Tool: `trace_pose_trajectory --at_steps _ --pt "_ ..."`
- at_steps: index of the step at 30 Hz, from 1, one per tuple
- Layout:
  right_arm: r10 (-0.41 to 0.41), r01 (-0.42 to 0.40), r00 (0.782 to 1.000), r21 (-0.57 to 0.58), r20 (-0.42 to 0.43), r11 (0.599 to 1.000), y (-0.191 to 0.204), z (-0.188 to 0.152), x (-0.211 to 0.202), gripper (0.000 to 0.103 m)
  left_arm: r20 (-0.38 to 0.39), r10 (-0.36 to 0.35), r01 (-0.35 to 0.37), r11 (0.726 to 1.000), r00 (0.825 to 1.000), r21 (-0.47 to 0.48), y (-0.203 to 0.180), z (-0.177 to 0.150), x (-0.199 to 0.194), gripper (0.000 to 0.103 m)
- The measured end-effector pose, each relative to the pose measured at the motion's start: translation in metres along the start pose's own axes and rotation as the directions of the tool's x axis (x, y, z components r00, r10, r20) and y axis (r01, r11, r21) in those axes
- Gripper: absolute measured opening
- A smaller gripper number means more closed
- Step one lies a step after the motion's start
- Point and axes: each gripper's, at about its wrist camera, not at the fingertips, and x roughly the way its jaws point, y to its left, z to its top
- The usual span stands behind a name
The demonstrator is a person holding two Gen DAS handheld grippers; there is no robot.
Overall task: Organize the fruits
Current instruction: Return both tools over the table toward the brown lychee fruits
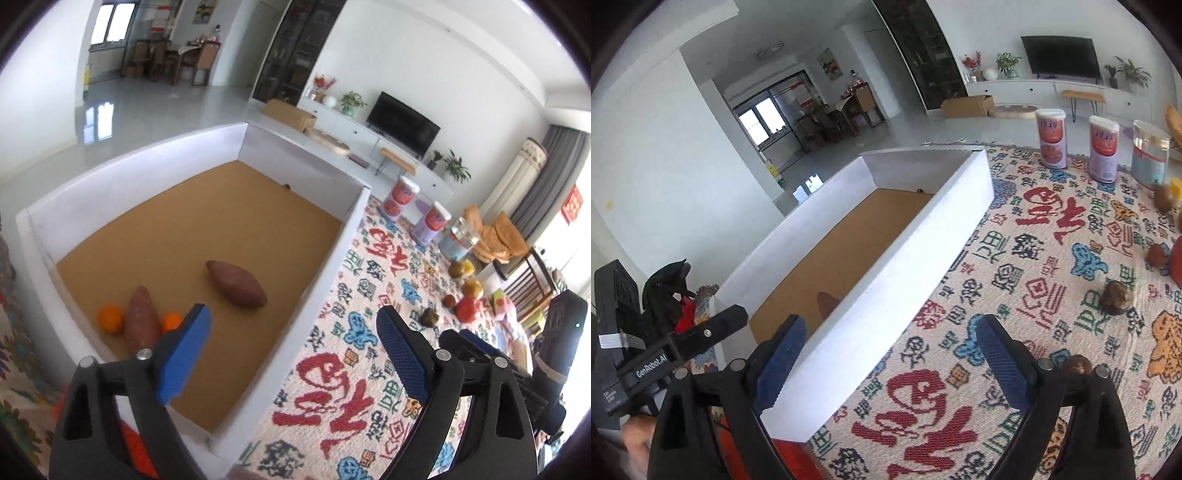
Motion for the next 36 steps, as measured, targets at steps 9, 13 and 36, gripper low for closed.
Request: trace_pose_trajectory --at_steps 9,13,36 --pt "-0.595 0.594 0.804 -0.052 -0.015 0.803 -0.198 -0.121 -0.107 0.099 -0.204 -0.14 0.195 0.94 0.969 0.279 -0.126 -0.093 0.065 0.098" --pt "-0.686 0.687 0.726 0.037 -0.04 0.726 -0.249 -0.152 -0.137 0.099 -0.195 -0.073 0.142 0.919 0.978 0.369 -0.143 -0.118 0.093 0.098" --pt "-0.616 0.632 0.774 0.211 -0.145 0.745 -0.297 -0.155 -0.141 0.103 -0.196 0.028 0.092 0.811 0.98 0.578 -0.157 -0.14 0.132 0.099"
